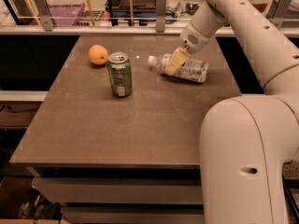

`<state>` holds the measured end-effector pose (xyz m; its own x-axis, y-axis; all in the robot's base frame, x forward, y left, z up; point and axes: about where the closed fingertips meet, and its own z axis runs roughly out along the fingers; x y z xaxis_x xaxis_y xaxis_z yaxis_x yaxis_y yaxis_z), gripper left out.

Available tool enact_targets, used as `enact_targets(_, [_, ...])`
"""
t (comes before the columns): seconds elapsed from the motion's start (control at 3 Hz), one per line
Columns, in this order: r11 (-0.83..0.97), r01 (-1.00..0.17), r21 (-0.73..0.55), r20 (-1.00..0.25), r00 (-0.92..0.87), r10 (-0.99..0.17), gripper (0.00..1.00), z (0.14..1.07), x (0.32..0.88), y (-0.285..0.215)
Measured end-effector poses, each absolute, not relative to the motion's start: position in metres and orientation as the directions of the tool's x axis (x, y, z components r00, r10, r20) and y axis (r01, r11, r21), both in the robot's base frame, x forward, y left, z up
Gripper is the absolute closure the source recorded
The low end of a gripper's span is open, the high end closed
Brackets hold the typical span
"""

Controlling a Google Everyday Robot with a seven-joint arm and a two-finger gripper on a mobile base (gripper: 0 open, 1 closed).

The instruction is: Knock blue plastic bottle over

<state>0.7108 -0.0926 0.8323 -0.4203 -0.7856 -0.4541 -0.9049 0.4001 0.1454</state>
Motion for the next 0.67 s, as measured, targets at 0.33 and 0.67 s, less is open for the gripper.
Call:
enact_targets(0.33, [0.402, -0.905, 0.142, -0.459, -0.420, -0.783, 0.15, 0.8296, 0.7143, -0.0897])
enact_targets(0.67, [0.402, -0.905, 0.142, -0.460, -0.420, -0.783, 0.00, 0.8295, 0.7144, -0.0896])
